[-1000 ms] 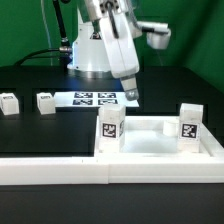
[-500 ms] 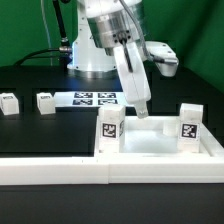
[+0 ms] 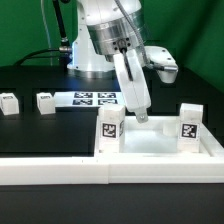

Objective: Assemble square table

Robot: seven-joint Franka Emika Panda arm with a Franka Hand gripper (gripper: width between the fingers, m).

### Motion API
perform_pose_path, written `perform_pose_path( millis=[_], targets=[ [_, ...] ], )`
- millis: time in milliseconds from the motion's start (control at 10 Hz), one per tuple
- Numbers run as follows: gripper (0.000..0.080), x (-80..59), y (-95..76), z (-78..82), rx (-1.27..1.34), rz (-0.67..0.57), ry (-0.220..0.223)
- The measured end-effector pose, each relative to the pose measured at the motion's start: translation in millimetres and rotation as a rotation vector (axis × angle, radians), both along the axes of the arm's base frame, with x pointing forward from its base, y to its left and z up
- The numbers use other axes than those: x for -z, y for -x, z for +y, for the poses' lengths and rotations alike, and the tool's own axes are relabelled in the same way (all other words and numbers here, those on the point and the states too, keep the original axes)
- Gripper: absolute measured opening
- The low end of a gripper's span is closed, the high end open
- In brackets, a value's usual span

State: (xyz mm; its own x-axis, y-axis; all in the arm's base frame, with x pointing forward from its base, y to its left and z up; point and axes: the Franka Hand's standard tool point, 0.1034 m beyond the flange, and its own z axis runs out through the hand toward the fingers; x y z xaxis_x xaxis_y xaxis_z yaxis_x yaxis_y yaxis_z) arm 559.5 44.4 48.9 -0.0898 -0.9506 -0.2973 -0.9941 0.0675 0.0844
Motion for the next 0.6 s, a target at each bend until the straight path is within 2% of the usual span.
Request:
perform_pose_path(
  millis=[200, 300, 400, 600],
  targets=[
    [0.0649, -0.3, 20.4, 4.1, 0.028, 0.015, 0.008],
    [0.0649, 3.8, 26.7, -0.2, 0.095, -0.029, 0.026],
    [0.0649, 10.1, 31.9, -5.4, 0.149, -0.075, 0.063],
    [0.0649, 21.4, 39.6, 7.4, 0.134, -0.047, 0.069]
  ],
)
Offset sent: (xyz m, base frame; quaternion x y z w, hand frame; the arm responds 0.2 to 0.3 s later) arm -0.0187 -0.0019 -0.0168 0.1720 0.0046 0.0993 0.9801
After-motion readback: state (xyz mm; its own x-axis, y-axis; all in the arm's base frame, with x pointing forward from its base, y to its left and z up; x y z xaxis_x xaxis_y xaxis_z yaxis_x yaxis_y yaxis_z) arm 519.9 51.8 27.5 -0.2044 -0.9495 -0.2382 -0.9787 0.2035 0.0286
